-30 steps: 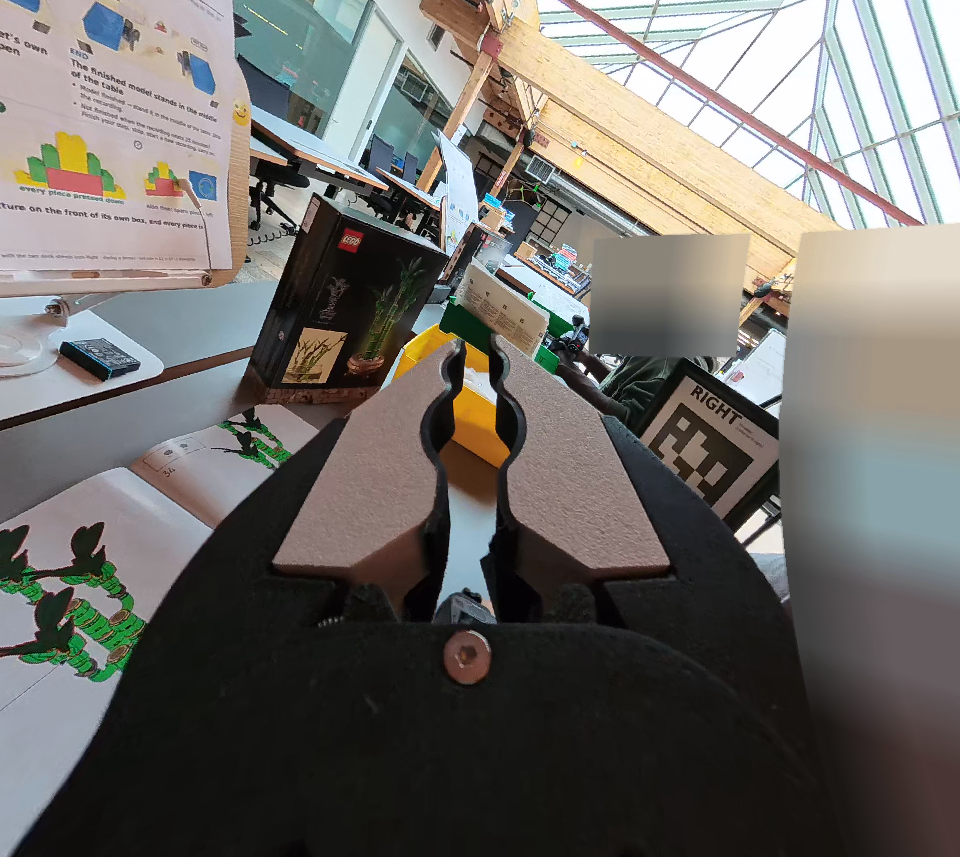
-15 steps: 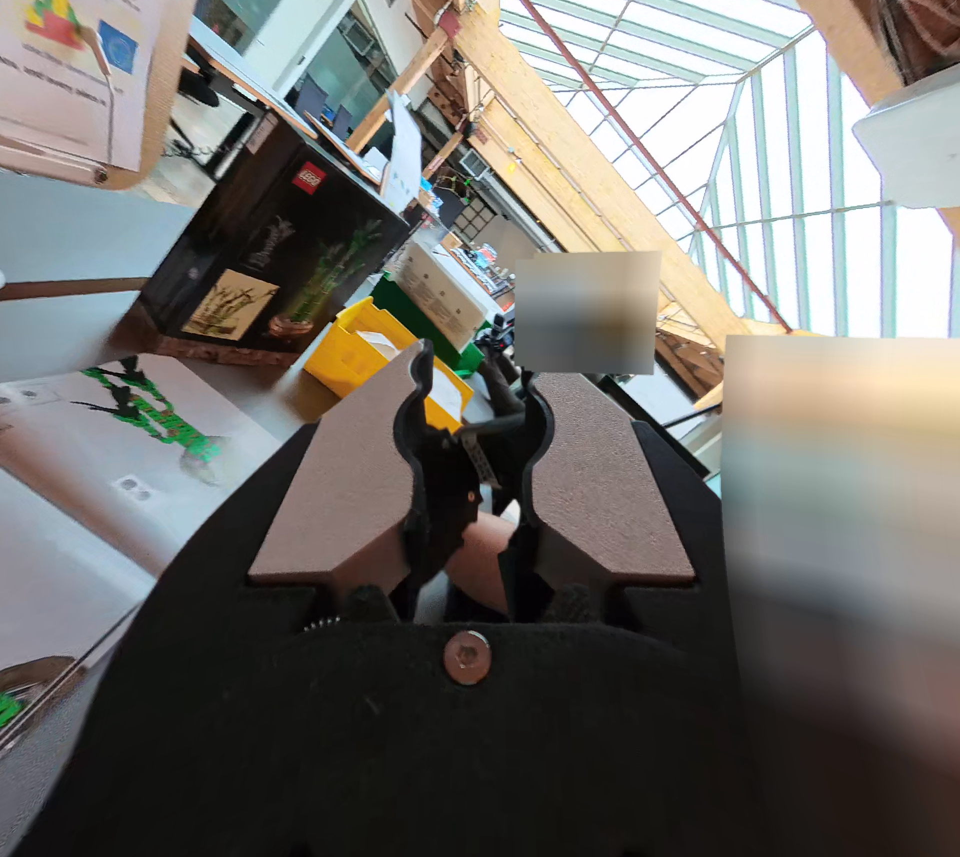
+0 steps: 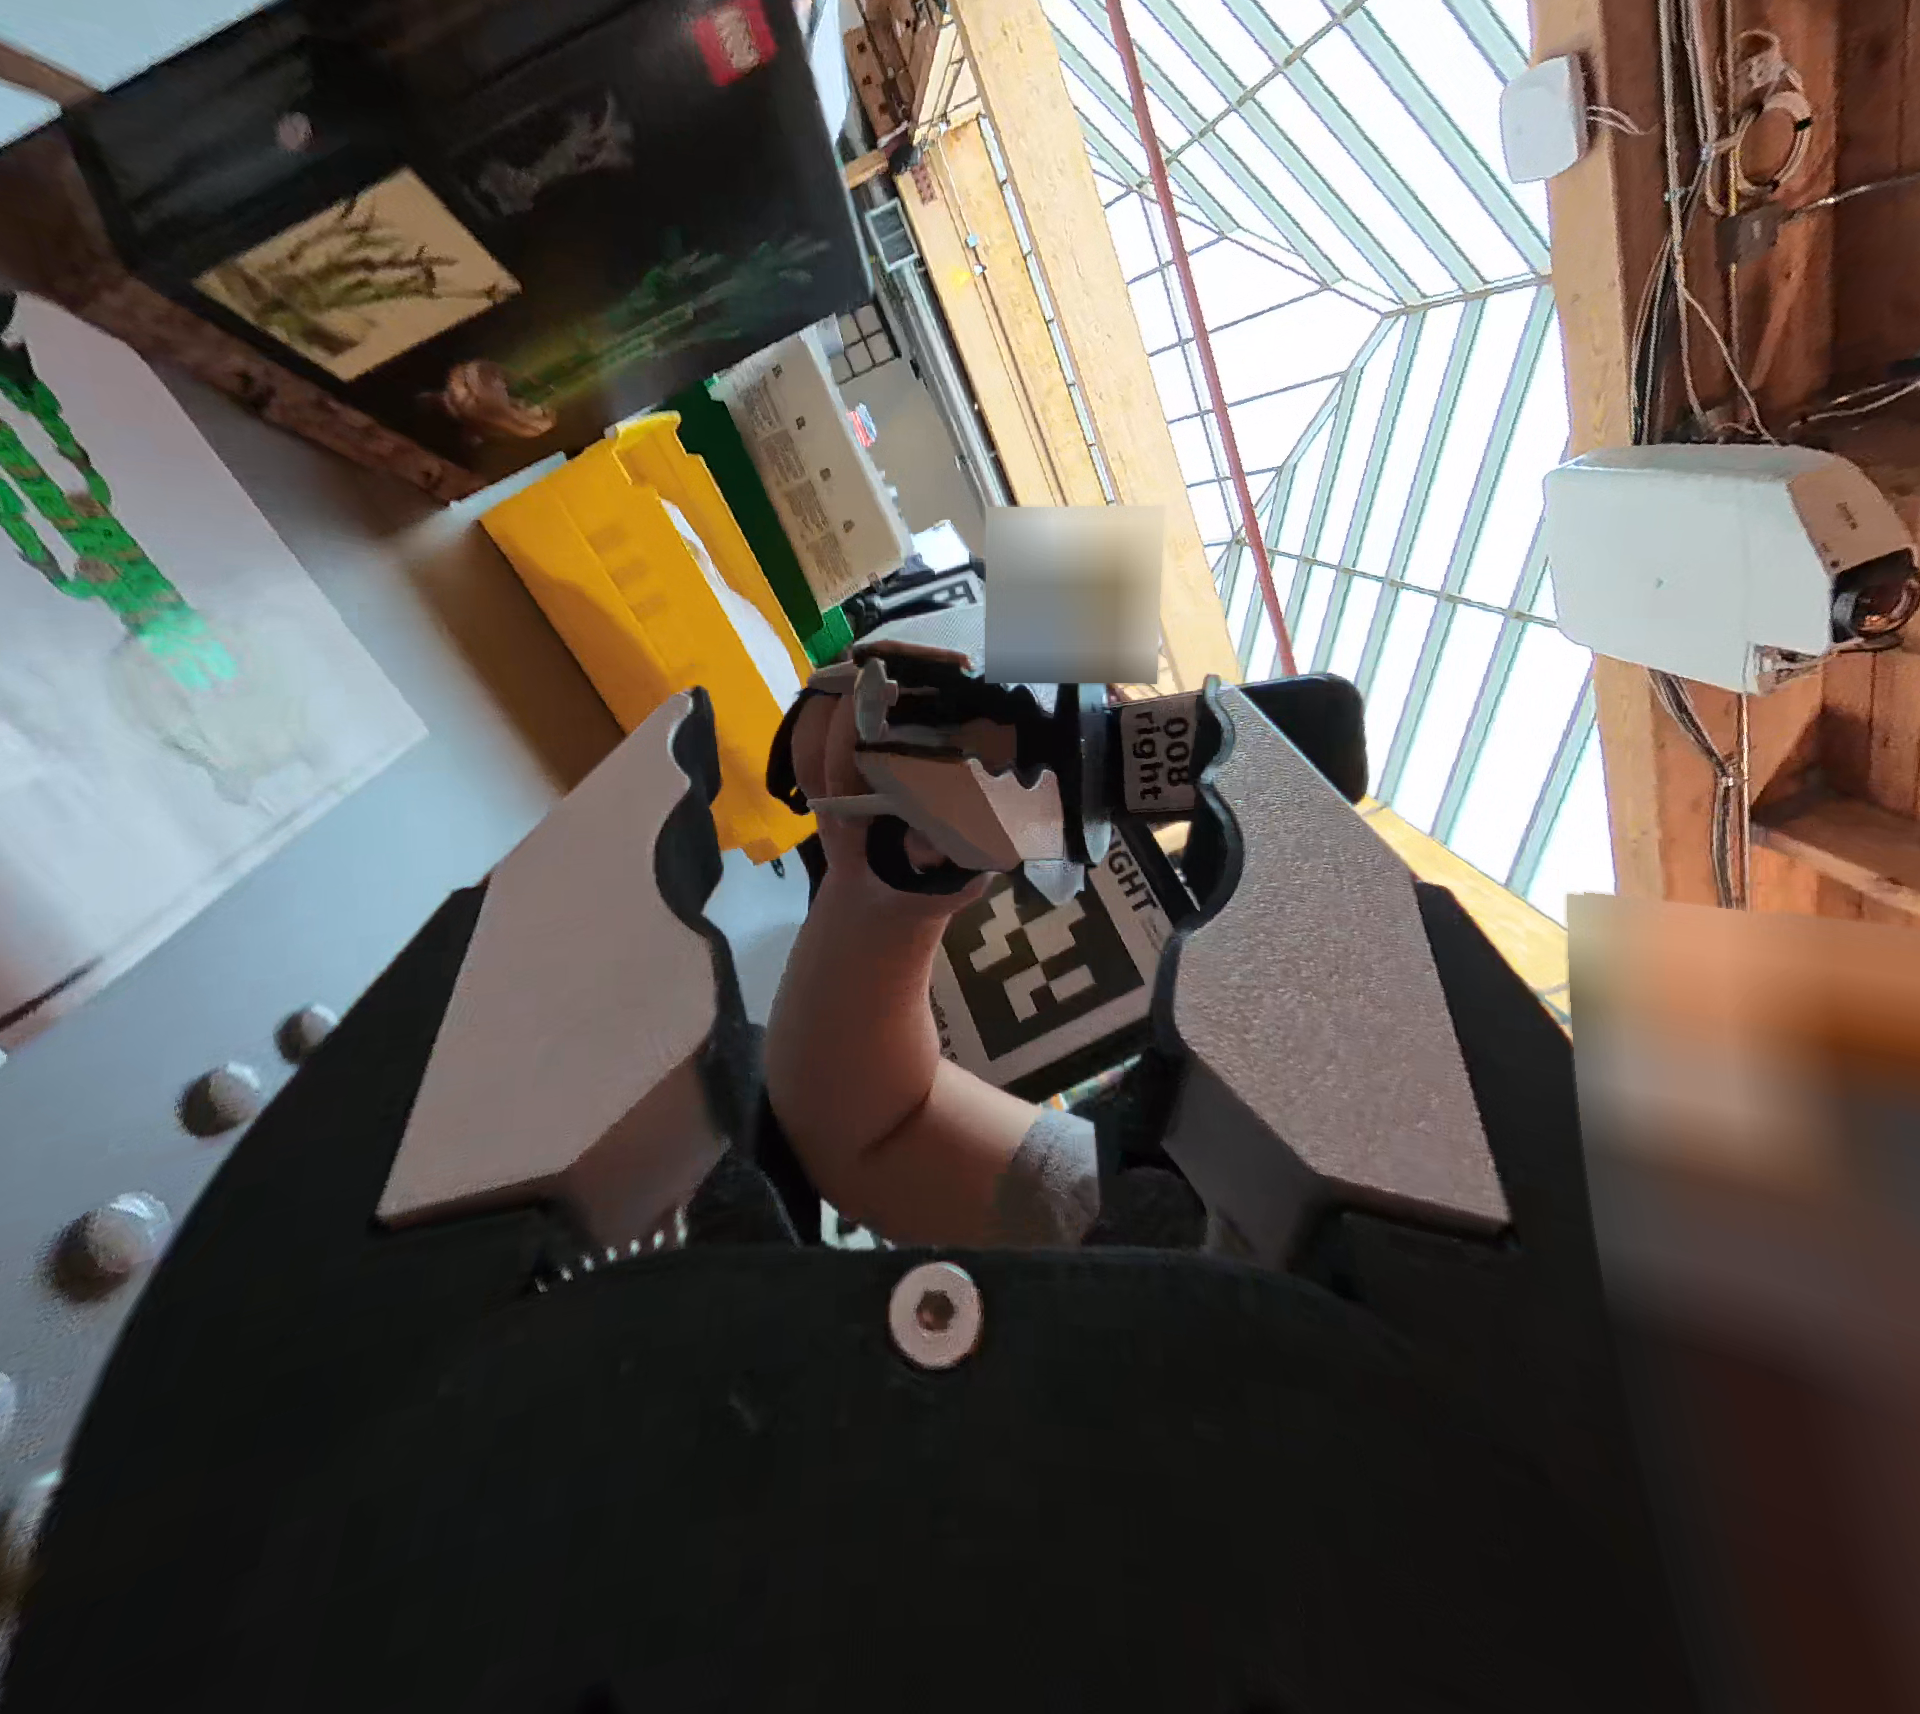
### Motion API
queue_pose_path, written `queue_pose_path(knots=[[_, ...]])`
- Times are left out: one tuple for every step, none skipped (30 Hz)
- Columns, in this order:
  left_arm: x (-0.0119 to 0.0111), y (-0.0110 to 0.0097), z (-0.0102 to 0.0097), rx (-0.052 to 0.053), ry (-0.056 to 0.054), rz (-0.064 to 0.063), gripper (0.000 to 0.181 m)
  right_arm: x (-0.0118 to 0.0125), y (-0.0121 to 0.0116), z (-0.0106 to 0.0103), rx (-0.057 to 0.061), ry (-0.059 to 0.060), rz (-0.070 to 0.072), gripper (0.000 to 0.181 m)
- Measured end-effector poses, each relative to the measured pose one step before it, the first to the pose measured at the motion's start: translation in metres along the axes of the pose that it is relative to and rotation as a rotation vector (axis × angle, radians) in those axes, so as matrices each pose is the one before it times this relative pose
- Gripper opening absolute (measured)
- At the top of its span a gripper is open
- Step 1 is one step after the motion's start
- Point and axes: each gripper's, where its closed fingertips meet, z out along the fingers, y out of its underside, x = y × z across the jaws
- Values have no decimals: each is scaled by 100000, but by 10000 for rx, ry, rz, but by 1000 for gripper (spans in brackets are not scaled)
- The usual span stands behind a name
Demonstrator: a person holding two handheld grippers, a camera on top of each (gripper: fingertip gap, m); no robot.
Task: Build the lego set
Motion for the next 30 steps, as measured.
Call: queue_pose_path(knots=[[-561, 448, 349, -182, -58, -223, 90, -393, 654, 442, -345, -73, -299, 14], [-468, 381, 314, -143, -53, -136, 89, -448, 630, 433, -320, -137, -212, 14], [-453, 293, 262, -101, -97, -76, 89, -487, 651, 420, -334, -220, -103, 14], [-463, 207, 203, -62, -158, -16, 89, -384, 608, 374, -318, -201, -2, 14], [-393, 178, 164, -63, -162, 33, 88, -309, 407, 302, -180, -183, 35, 14], [-283, 199, 140, -90, -115, 14, 87, -220, 223, 209, -68, -143, 69, 14], [-194, 195, 106, -99, -63, -39, 87, -155, 174, 163, -51, -123, 78, 14], [-130, 148, 82, -72, -33, -63, 87, -49, 234, 124, -112, -59, 69, 14], [-122, 68, 50, -37, -29, -40, 88, -8, 206, 92, -90, -36, 31, 14], [-148, 45, 21, -21, -42, -8, 87, -28, 82, 44, -20, -41, 33, 14], [-117, 12, 14, -11, -31, -23, 87, -21, 116, 42, -40, -40, 28, 14], [-94, 12, 9, -2, -8, -46, 88, -12, 92, 23, -44, -35, 24, 14], [-49, 10, -1, -6, 7, -37, 87, -11, 25, -4, -8, -23, 18, 14], [-47, 23, 8, -13, 5, -29, 87, -4, 49, -4, -28, -12, 6, 14], [-53, 21, 9, -12, -2, -36, 87, -34, 50, 10, -35, -34, 12, 14], [-44, 23, 8, -5, -1, -39, 88, -10, 50, 16, -21, -18, 25, 14], [-31, 12, 5, 3, 3, -33, 88, -8, 36, 28, -8, -15, 46, 14], [-36, -4, -19, 3, -4, -29, 88, 1, 43, 36, -12, -17, 56, 15], [-10, -14, -30, 8, 14, -45, 88, -13, 27, 24, 3, -23, 39, 16], [66, -37, -34, 26, 74, -74, 88, 1, -12, 12, 22, -15, 27, 17], [118, -65, -53, 36, 106, -85, 87, 28, -20, 6, 26, 2, 37, 19], [81, -43, -41, 20, 81, -69, 88, 62, -6, -6, 12, 16, 40, 21], [5, -39, -36, 11, 28, -42, 87, 36, -48, -27, 32, 8, 25, 22], [-49, -45, -40, 23, -12, -9, 87, -14, -96, -49, 63, -26, 10, 22], [-67, -77, -56, 32, -28, 12, 87, -22, -155, -91, 91, -28, 1, 23], [-67, -82, -69, 33, -26, 3, 87, 13, -227, -135, 123, 10, -27, 24], [-54, -105, -97, 36, -14, -8, 87, 77, -366, -204, 190, 65, -76, 25], [-38, -156, -151, 45, -12, -2, 88, -26, -585, -283, 320, 34, -141, 26], [-22, -227, -219, 64, -15, 12, 88, -287, -838, -344, 468, -74, -208, 26], [-15, -325, -313, 92, -30, 29, 88, -530, -994, -371, 546, -166, -286, 26]])
